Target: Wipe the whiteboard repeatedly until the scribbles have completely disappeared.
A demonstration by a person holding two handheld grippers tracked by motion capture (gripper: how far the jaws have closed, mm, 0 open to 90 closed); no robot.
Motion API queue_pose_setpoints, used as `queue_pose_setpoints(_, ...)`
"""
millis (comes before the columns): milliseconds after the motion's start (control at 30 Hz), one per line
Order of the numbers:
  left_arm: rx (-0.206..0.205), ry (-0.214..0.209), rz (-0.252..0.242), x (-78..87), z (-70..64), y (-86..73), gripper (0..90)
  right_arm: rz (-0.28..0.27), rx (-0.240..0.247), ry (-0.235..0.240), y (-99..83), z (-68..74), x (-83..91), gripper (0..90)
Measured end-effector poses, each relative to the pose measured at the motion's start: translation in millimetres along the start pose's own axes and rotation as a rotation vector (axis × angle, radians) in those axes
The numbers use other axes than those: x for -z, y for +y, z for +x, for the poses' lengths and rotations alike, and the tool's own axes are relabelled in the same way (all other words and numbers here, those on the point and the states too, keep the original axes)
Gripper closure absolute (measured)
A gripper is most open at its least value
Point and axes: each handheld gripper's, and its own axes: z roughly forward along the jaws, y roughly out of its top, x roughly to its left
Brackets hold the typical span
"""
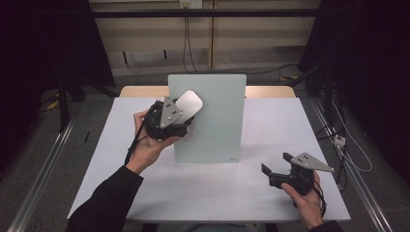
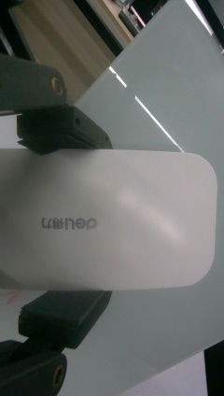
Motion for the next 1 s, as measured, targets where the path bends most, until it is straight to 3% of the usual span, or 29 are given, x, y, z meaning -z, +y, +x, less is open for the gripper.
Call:
queue_pose_setpoints(367, -0.049, -0.09, 0.063, -6.8, -36.3, -33.9, 31.2, -0.001, 0.003, -0.001, 0.1, 0.2, -0.5, 8.6)
queue_pose_setpoints(500, -0.076, -0.124, 0.094, -10.7, -48.0, -39.6, 31.2, 0.001, 0.004, -0.003, 0.0, 0.4, -0.5, 8.6)
queue_pose_setpoints(633, -0.072, -0.142, 0.107, -13.4, -56.3, -44.7, 31.2, 0.0, 0.002, -0.001, 0.1, 0.3, 0.2, 8.6)
queue_pose_setpoints(800, -0.047, -0.164, 0.103, -14.3, -54.2, -43.2, 31.2, 0.0, 0.006, -0.001, 0.1, 0.3, 0.1, 8.6)
queue_pose_setpoints(1000, -0.021, -0.138, 0.073, -12.3, -41.8, -31.2, 31.2, 0.0, 0.006, -0.001, 0.2, 0.4, 0.1, 8.6)
